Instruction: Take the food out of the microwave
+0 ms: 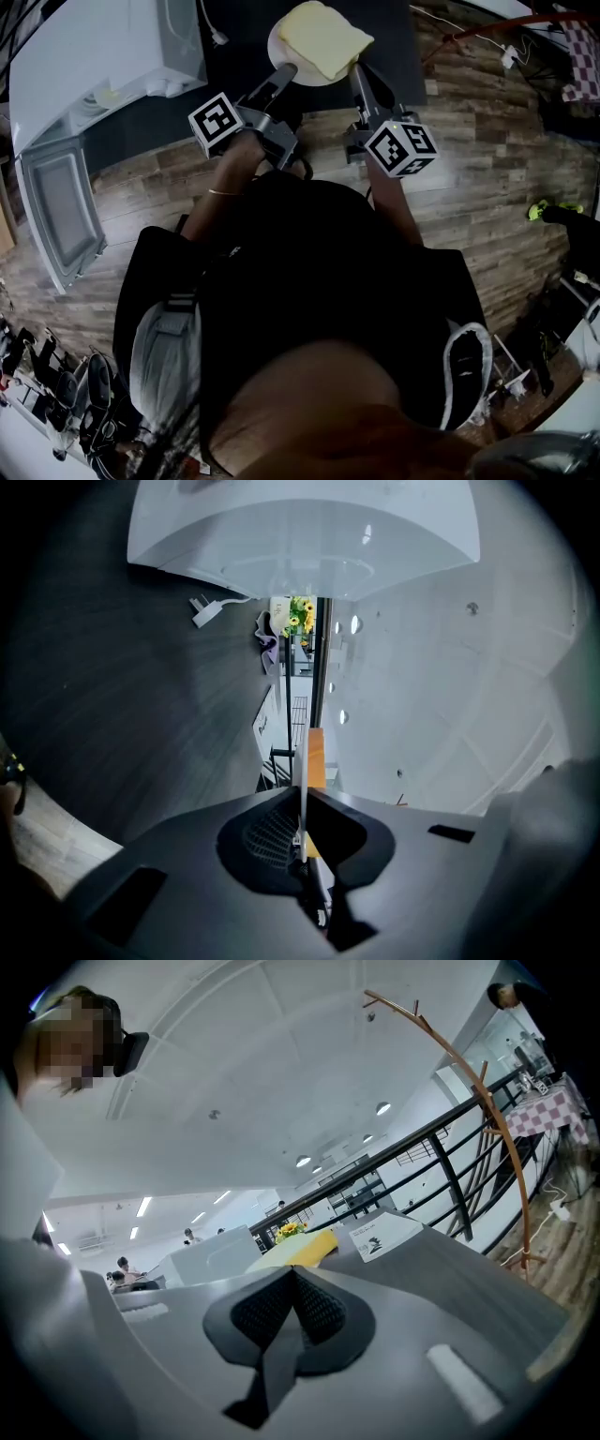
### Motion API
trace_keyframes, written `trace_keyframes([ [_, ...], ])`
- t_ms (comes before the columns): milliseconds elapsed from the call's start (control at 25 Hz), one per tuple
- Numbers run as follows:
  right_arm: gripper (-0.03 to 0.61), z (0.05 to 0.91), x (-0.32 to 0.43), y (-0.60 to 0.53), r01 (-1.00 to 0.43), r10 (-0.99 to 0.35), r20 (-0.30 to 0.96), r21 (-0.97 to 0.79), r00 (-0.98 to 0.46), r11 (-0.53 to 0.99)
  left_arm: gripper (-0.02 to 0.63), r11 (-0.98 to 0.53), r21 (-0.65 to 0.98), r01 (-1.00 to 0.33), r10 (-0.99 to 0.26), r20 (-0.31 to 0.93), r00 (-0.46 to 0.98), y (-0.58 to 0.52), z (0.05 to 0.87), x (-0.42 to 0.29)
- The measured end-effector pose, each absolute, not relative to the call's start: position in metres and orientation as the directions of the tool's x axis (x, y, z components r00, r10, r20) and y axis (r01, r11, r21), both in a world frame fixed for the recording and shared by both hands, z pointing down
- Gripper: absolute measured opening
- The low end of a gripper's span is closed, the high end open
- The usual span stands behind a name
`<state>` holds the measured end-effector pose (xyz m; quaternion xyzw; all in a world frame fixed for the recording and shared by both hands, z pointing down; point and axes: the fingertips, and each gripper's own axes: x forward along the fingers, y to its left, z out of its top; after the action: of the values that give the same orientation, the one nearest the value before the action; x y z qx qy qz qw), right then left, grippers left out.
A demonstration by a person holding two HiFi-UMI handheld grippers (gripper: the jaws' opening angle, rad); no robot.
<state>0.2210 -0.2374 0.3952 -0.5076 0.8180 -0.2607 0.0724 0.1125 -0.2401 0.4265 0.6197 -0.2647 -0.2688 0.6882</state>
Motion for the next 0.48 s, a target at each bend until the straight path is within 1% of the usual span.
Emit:
trace_keyframes([
  [480, 0.0, 0.403, 0.193, -0.256, -0.766, -0.825, 0.167, -0.503, -0.54, 0.4, 0.015, 0.093, 0.995, 0.047, -0.742, 0.038, 0.67, -0.252, 0.434, 0.085],
])
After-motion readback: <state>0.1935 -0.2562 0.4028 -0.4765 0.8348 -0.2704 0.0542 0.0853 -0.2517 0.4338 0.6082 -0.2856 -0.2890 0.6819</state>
